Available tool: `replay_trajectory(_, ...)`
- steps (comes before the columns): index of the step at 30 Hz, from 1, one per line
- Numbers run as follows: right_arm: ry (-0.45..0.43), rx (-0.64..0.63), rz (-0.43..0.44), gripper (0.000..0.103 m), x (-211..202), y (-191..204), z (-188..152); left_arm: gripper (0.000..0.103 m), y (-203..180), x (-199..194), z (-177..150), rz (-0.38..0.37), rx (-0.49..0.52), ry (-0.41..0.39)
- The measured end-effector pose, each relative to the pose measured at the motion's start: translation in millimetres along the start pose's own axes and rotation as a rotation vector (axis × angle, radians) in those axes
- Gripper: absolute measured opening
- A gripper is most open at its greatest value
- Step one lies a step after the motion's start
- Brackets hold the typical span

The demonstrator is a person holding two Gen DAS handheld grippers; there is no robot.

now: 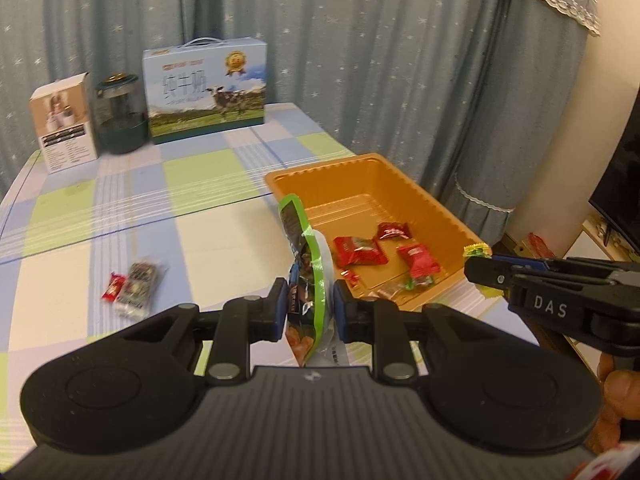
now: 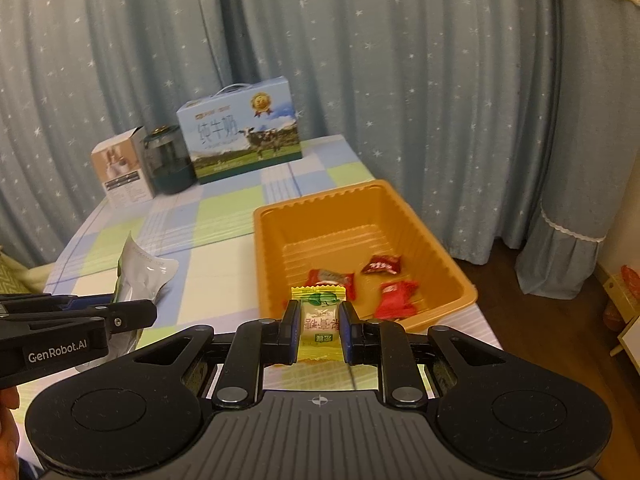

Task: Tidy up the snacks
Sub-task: 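Carry the pouch and yellow candy into the orange tray and open both grippers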

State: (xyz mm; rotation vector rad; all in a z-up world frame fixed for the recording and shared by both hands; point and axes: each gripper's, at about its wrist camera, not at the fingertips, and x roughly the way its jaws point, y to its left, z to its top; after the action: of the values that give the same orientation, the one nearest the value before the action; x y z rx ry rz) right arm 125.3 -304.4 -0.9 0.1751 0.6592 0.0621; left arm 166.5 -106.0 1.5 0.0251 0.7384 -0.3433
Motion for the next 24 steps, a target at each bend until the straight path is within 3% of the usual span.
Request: replay_trajectory(24, 0.037, 0.002, -0.030, 0.020, 64.8, -48.1, 33.0, 0.021, -33.2, 89.9, 40.9, -0.075, 0.039, 0.048)
